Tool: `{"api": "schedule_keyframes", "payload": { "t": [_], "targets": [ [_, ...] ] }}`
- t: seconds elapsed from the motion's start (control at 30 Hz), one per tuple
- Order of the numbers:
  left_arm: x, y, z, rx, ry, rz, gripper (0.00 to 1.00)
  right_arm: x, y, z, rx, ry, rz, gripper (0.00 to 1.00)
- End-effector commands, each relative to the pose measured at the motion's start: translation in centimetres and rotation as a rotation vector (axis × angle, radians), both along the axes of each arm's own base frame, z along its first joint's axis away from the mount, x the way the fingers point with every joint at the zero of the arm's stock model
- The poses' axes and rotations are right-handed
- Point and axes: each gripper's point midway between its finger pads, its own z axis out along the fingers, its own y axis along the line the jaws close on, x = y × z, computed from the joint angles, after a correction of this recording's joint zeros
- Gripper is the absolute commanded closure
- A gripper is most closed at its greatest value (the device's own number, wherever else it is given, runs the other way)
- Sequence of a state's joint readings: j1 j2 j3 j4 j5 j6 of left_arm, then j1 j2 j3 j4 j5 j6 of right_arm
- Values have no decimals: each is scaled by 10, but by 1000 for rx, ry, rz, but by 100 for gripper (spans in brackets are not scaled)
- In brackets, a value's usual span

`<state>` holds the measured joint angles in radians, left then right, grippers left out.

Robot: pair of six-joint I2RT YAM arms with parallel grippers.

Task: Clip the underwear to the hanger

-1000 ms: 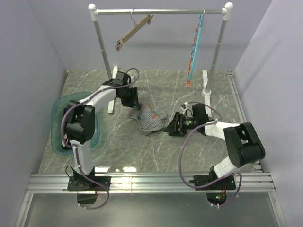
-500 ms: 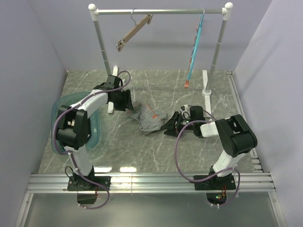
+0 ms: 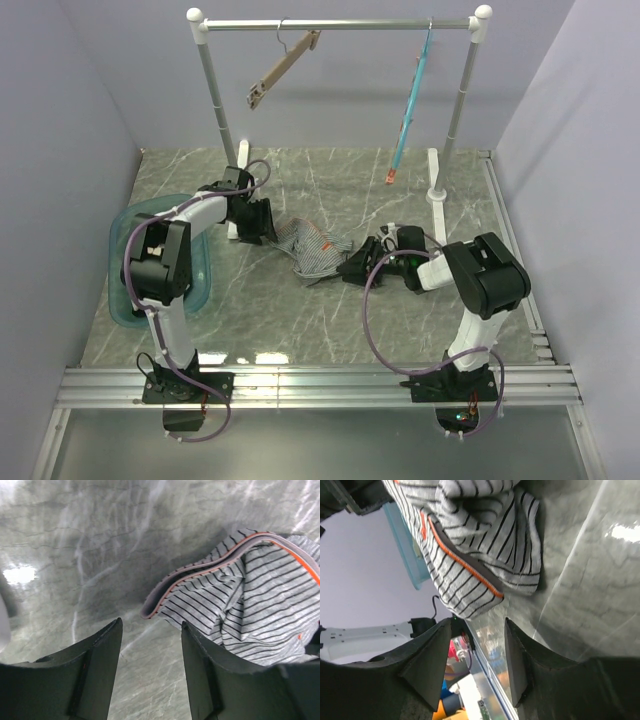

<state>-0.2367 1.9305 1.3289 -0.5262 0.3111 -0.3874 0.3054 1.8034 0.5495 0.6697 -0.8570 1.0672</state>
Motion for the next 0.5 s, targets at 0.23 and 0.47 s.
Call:
{"api": "schedule_keyframes", "payload": {
  "t": [0.23,0.47],
  "targets": [
    [-5,-8,-8,-70,17,-16,46,31,9,25,63,-144,-46,53],
    [0,-12,-14,-105,23,-13,61,37,11,30,66,-167,-47,65]
  ]
}}
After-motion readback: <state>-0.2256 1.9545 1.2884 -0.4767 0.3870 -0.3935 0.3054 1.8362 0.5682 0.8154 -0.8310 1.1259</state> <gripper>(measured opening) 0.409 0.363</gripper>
